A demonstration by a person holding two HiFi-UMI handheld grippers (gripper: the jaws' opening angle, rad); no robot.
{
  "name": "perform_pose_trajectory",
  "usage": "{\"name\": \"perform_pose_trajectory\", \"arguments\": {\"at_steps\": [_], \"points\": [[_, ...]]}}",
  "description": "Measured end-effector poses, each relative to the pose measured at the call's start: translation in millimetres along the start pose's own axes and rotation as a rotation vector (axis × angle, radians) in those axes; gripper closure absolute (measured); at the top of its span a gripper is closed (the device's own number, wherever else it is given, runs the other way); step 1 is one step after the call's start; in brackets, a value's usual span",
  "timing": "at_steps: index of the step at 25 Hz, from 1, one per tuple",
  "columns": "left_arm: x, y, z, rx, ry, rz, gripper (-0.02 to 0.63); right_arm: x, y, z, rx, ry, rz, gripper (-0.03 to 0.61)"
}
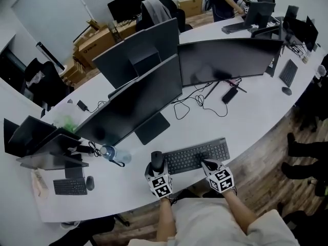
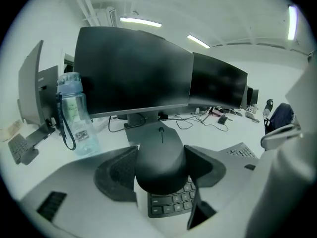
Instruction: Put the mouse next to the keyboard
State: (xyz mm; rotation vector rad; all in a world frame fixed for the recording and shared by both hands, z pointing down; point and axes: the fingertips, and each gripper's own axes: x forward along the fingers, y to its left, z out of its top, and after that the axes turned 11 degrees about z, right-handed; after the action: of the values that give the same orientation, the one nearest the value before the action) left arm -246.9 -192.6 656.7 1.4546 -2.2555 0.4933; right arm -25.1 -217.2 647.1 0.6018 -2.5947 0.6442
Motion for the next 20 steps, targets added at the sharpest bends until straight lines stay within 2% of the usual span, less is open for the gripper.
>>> {"name": "perform_pose_trajectory", "arguments": {"at_steps": [6, 15, 20], "points": [[-17.9, -34.0, 7.2, 0.013, -0.008, 0.033, 0.314, -30.7, -44.2, 5.6, 0.048, -0.028, -0.024, 0.574], [-35.5, -101.4, 12.4, 0.061, -0.033, 0.033, 0.314, -73.3, -84.5, -4.4, 0.076, -0.074, -0.007, 0.574], [-36.3, -143.6, 16.5, 0.060, -0.066, 0.042, 0.314, -89.5, -112.6, -3.5, 0.060, -0.078, 0.014, 0.574]]}}
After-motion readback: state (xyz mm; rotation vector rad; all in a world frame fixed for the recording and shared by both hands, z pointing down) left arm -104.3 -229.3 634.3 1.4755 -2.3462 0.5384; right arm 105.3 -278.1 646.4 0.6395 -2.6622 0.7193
